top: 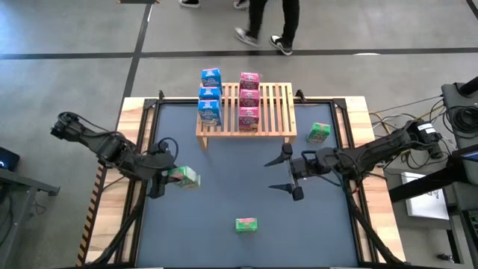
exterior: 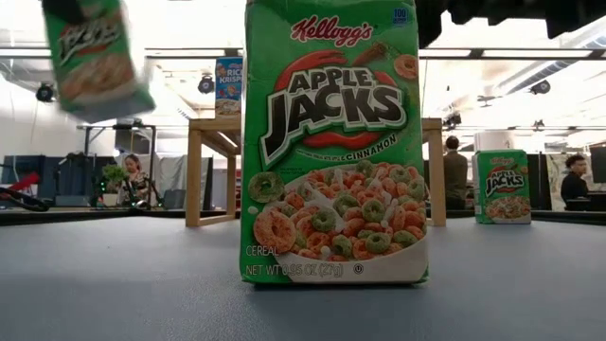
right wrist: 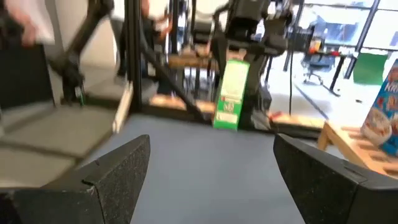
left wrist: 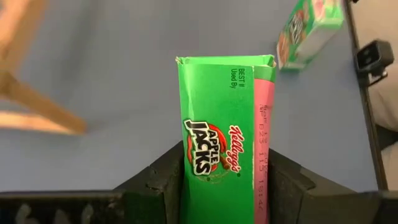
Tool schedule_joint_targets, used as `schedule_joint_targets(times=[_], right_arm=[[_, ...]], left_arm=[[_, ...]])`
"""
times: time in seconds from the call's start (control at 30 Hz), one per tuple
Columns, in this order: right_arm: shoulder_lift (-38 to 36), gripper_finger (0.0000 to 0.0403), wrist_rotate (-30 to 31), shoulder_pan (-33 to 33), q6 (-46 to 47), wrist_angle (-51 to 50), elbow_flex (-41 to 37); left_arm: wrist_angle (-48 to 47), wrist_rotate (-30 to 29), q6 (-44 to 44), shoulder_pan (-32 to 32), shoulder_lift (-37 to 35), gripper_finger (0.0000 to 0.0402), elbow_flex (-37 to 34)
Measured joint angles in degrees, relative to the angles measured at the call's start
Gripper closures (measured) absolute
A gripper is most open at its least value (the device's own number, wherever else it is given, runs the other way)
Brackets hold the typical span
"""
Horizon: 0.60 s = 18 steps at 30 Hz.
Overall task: Stack cereal on shelf
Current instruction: Put the middle left green cereal box on the shelf
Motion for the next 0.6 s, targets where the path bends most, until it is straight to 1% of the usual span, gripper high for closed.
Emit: schedule_joint_targets(times=[0.1,0.2,0.27,0.37,0.47,0.6], right_arm=[[2.02,0.0071,0.04,-0.02,1.01,5.95,0.0],[5.11,0.0071,0.28,-0.13,-1.89,10.99,0.04],[7.89,0.0071,2.3,-0.13,-1.96,13.1,1.56],[12.35,0.0071,6.94,-0.15,-1.97,11.13,5.72],[17.43,0.0071,10.25,-0.21,-2.44,5.96,11.42],[23.09,0.0073,11.03,-0.14,-2.42,-1.62,19.64]], left_arm=[[0.11,-1.4,3.24,0.04,1.56,0.0258,3.02],[0.08,-3.22,5.31,0.04,3.6,0.0258,5.12],[0.05,-3.53,6.12,0.04,5.21,0.0258,6.22],[0.07,-3.72,6.55,0.04,7.98,0.0258,7.68],[0.06,-4.9,6.51,0.04,11.0,0.0258,9.7],[0.17,-7.47,5.81,0.04,15.0,0.0258,13.7]])
